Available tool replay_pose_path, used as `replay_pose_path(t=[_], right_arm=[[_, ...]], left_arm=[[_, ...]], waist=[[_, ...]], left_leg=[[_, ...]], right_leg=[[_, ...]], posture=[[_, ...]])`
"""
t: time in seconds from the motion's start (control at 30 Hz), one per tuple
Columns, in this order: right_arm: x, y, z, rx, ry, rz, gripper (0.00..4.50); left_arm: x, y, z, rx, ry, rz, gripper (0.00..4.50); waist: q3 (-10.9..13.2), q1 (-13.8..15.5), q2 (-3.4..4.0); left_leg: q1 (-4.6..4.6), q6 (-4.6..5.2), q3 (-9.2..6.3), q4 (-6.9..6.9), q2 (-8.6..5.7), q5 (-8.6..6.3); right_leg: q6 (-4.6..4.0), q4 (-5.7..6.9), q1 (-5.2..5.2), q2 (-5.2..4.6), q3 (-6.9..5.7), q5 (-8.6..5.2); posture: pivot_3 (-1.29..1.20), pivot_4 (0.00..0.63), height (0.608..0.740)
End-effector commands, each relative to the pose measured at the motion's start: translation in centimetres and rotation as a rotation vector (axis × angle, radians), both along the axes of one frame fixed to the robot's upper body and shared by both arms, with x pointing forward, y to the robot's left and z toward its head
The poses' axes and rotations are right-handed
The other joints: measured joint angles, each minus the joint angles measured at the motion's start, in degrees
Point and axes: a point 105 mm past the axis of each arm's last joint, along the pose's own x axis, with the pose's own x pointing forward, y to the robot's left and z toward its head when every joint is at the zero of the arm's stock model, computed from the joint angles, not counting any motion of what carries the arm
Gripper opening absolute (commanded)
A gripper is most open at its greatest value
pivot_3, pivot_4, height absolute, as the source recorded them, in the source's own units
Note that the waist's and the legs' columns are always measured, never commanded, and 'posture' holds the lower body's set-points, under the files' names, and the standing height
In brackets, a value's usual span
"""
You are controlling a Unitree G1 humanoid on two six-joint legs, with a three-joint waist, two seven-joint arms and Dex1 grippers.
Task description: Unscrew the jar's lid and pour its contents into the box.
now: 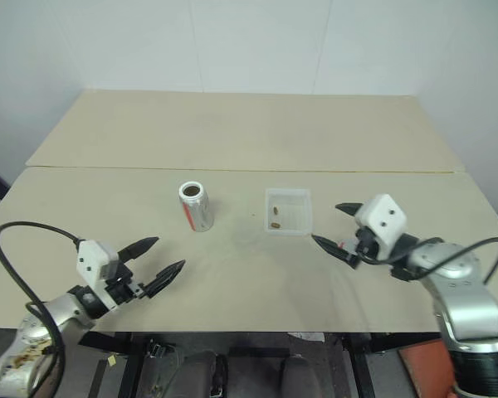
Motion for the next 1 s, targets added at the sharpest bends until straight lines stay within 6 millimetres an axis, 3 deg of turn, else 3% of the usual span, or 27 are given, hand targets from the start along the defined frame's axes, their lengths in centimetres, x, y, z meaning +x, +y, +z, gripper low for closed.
replay_pose_path(t=[0.03, 0.27, 0.47, 0.6, 0.73, 0.9, 1.0], right_arm=[[-1.6, -1.1, 1.5, -0.032, -0.010, 0.099, 4.50], [-3.7, -4.1, 3.2, -0.144, 0.072, 0.158, 4.50], [-4.7, -5.9, 3.8, -0.200, 0.078, 0.109, 4.50], [-4.6, -5.5, 3.9, -0.214, 0.078, 0.104, 4.50], [-4.5, -4.7, 3.3, -0.224, 0.092, 0.113, 4.50], [-2.9, -1.7, 2.5, -0.153, 0.092, 0.137, 4.50], [-2.6, 0.9, 1.4, -0.020, 0.122, 0.194, 4.50]], left_arm=[[-0.8, -0.4, 1.9, -0.003, -0.049, -0.072, 4.48], [-2.1, -1.0, 4.0, -0.024, -0.042, -0.232, 4.48], [-2.1, -2.3, 4.0, -0.020, 0.016, -0.281, 4.48], [-2.0, -2.5, 4.1, -0.081, 0.024, -0.293, 4.48], [-0.8, -2.4, 3.2, 0.005, 0.014, -0.233, 4.48], [-1.1, -1.7, 4.0, 0.032, -0.015, -0.187, 4.48], [-1.1, -1.1, 3.9, 0.073, -0.017, -0.133, 4.48]], waist=[[0.0, -0.1, 0.00], [0.0, -0.3, 0.04], [0.0, 0.0, 0.02], [0.0, -0.3, 0.02], [0.0, -0.1, 0.03], [0.1, -0.5, -0.03], [0.1, -0.5, -0.04]], left_leg=[[0.02, 0.00, 0.01, -0.02, 0.00, 0.00], [0.10, 0.00, 0.06, -0.15, 0.02, 0.00], [0.10, 0.00, 0.08, -0.16, -0.02, 0.00], [0.14, -0.01, 0.08, -0.22, 0.00, 0.01], [0.15, -0.02, 0.08, -0.26, -0.01, 0.01], [0.15, -0.03, 0.07, -0.26, 0.02, 0.02], [0.12, -0.03, 0.05, -0.33, 0.00, 0.02]], right_leg=[[-0.02, -0.01, 0.02, 0.00, 0.00, -0.01], [-0.08, 0.00, -0.02, 0.02, 0.01, -0.05], [-0.03, -0.04, 0.03, 0.04, 0.02, -0.08], [-0.03, -0.03, 0.03, 0.06, 0.04, -0.08], [-0.05, -0.03, 0.04, 0.10, 0.04, -0.09], [-0.06, -0.05, 0.02, 0.10, 0.06, -0.09], [-0.07, -0.04, -0.03, 0.10, 0.06, -0.10]], posture=[[0.00, 0.150, 0.740], [0.00, 0.150, 0.740], [0.00, 0.150, 0.740], [0.00, 0.150, 0.740], [0.00, 0.150, 0.740], [0.00, 0.150, 0.740], [0.00, 0.150, 0.740]])
